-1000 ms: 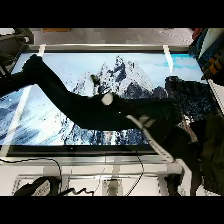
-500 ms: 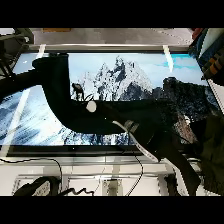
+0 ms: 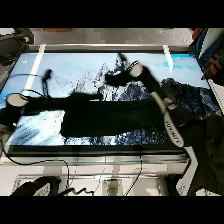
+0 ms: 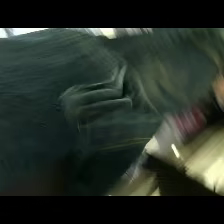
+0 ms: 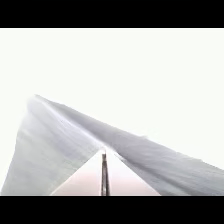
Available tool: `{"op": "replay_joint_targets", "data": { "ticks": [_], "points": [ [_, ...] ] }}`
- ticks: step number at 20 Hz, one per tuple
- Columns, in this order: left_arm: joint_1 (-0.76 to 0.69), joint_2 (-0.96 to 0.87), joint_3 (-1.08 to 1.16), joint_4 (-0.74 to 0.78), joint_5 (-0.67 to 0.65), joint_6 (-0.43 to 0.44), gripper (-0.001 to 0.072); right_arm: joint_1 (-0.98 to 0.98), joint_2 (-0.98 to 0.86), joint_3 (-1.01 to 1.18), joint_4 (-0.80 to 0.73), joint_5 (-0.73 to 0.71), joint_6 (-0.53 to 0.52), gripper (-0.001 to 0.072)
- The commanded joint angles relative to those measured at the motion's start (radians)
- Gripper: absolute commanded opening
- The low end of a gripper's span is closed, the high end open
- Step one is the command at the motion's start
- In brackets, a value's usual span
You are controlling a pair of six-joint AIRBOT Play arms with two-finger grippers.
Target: Fold the clothes and pants, and hang the long-sleeved shirts on hangers.
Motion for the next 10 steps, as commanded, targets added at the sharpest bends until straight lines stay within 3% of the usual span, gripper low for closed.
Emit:
{"op": "replay_joint_targets", "data": {
  "ticks": [1,5,10],
  "points": [
    [-0.134,0.0,-0.055,-0.009,-0.1,-0.002,0.071,-0.154,0.082,0.0,-0.023,0.151,-0.002,0.0025],
    [-0.065,0.009,-0.052,0.048,-0.11,-0.023,0.0697,-0.232,0.141,0.0,-0.08,0.32,-0.088,0.0024],
    [0.289,0.016,-0.055,0.245,-0.092,-0.036,0.0697,-0.306,0.24,-0.034,-0.213,0.44,-0.262,0.0024]
  ]
}}
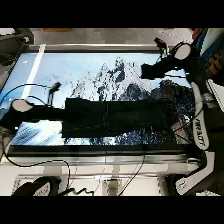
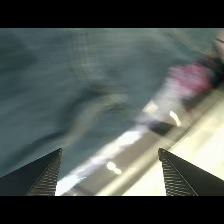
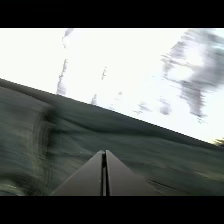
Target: Fold the clothes and pants, and hang the long-sleeved shirts on hangers.
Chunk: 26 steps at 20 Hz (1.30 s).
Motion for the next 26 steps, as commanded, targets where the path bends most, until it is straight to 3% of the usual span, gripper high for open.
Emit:
{"op": "replay_joint_targets", "data": {
  "ticks": [1,4,8,11,13,15,17,18,19,20,21,26],
  "points": [
    [0.217,-0.001,-0.003,0.116,0.032,-0.009,0.0697,-0.068,0.091,-0.044,-0.064,0.076,-0.136,0.0024],
    [0.335,-0.053,-0.003,0.116,0.084,-0.006,0.0696,-0.141,0.227,-0.187,-0.047,0.035,-0.211,0.0025],
    [0.34,-0.209,-0.003,0.103,0.113,0.043,0.0696,-0.209,0.468,-0.506,0.127,-0.069,-0.416,0.0025],
    [0.322,-0.33,-0.003,0.09,0.179,0.044,0.0697,-0.212,0.61,-0.661,0.135,-0.173,-0.43,0.0025],
    [0.311,-0.399,-0.003,0.021,0.187,0.116,0.0685,-0.212,0.641,-0.698,0.13,-0.216,-0.43,0.0025],
    [0.282,-0.454,-0.003,-0.06,0.188,0.205,0.0577,-0.212,0.629,-0.718,0.087,-0.275,-0.43,0.0025],
    [0.234,-0.489,-0.003,-0.096,0.207,0.233,0.0577,-0.212,0.606,-0.751,0.071,-0.349,-0.43,0.0024],
    [0.203,-0.5,-0.002,-0.096,0.224,0.232,0.0521,-0.211,0.592,-0.774,0.086,-0.382,-0.429,0.0024],
    [0.174,-0.5,-0.002,-0.101,0.237,0.23,0.0394,-0.211,0.577,-0.798,0.118,-0.407,-0.429,0.0024],
    [0.152,-0.497,0.002,-0.103,0.22,0.227,0.0081,-0.209,0.56,-0.821,0.155,-0.423,-0.429,0.0024],
    [0.138,-0.485,0.017,-0.103,0.182,0.224,0.0024,-0.201,0.54,-0.841,0.192,-0.439,-0.429,0.0025],
    [0.137,-0.257,0.133,-0.087,0.108,0.085,0.0023,-0.022,0.429,-0.861,0.307,-0.562,-0.427,0.0024]
  ]
}}
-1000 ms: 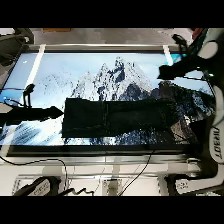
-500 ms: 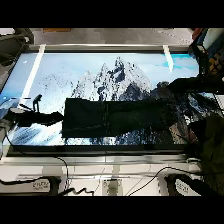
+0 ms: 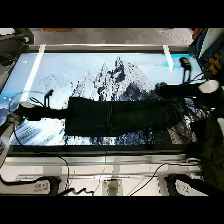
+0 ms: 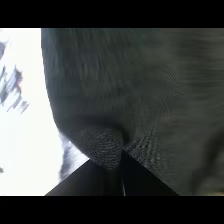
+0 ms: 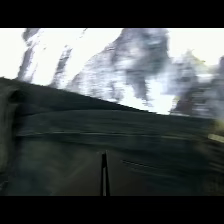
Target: Fold the clothes and pants, and hang the long-sleeved shirts on hangers.
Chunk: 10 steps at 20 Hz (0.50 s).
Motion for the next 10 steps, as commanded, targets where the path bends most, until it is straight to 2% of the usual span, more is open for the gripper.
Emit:
{"op": "replay_joint_targets", "data": {
  "ticks": [1,3,6,10],
  "points": [
    [-0.013,0.18,0.077,-0.002,-0.029,-0.081,0.0023,0.154,-0.082,-0.016,0.074,-0.14,0.013,0.0024],
    [-0.019,0.301,0.104,-0.002,0.0,-0.116,0.0023,0.29,-0.151,-0.016,0.073,-0.221,0.063,0.0023],
    [-0.03,0.443,0.105,-0.002,0.025,-0.179,0.0024,0.512,-0.287,-0.006,0.089,-0.396,0.241,0.0023],
    [-0.032,0.547,0.105,-0.002,0.025,-0.18,0.0025,0.782,-0.488,0.164,0.236,-0.576,0.38,0.0023]
  ]
}}
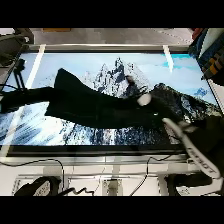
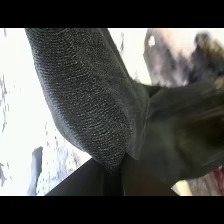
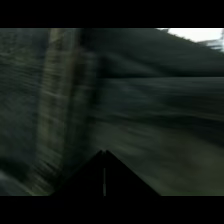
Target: Fold the clothes and pants, and hang the long-sleeved shirts on hangers.
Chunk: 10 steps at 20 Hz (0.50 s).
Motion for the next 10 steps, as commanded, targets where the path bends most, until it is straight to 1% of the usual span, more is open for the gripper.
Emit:
{"op": "replay_joint_targets", "data": {
  "ticks": [1,3,6,8,10],
  "points": [
    [-0.004,0.097,0.005,-0.002,0.01,-0.023,0.0026,0.229,-0.175,0.165,0.087,-0.184,0.137,0.0022],
    [-0.008,0.102,0.005,-0.02,0.009,-0.023,0.0026,0.279,-0.263,0.298,0.087,-0.195,0.166,0.0022],
    [-0.011,0.1,0.004,-0.075,0.01,-0.023,0.0026,0.259,-0.304,0.365,0.067,-0.169,0.188,0.0023],
    [-0.04,0.099,0.002,-0.077,0.013,-0.023,0.0026,0.193,-0.283,0.365,-0.016,-0.051,0.188,0.0023],
    [-0.105,0.08,0.002,-0.077,0.014,-0.023,0.0025,0.092,-0.24,0.365,-0.153,0.127,0.188,0.0023]
  ]
}}
